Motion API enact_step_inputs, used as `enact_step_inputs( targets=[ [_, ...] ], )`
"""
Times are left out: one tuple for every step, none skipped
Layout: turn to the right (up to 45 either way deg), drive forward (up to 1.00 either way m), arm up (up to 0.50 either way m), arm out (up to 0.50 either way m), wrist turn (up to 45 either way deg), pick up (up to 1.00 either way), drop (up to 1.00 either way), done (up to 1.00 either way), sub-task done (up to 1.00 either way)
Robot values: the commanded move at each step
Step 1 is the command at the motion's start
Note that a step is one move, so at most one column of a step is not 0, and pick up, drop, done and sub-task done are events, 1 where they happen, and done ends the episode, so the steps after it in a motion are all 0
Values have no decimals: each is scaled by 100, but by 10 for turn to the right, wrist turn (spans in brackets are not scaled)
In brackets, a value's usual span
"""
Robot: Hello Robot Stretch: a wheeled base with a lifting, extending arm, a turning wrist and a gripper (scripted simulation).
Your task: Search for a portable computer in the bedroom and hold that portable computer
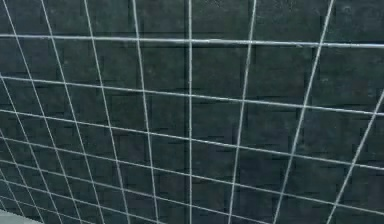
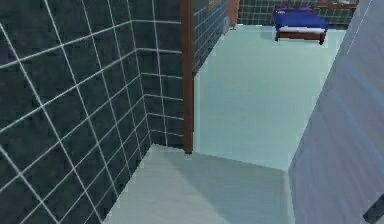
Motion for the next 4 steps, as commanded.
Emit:
enact_step_inputs(
  targets=[
    [450, 0, 0, 0, 0, 0, 0, 0, 0],
    [450, 0, 0, 0, 0, 0, 0, 0, 0],
    [120, 0, 0, 0, 0, 0, 0, 0, 0],
    [30, 0, 0, 0, 0, 0, 0, 0, 0]
  ],
)
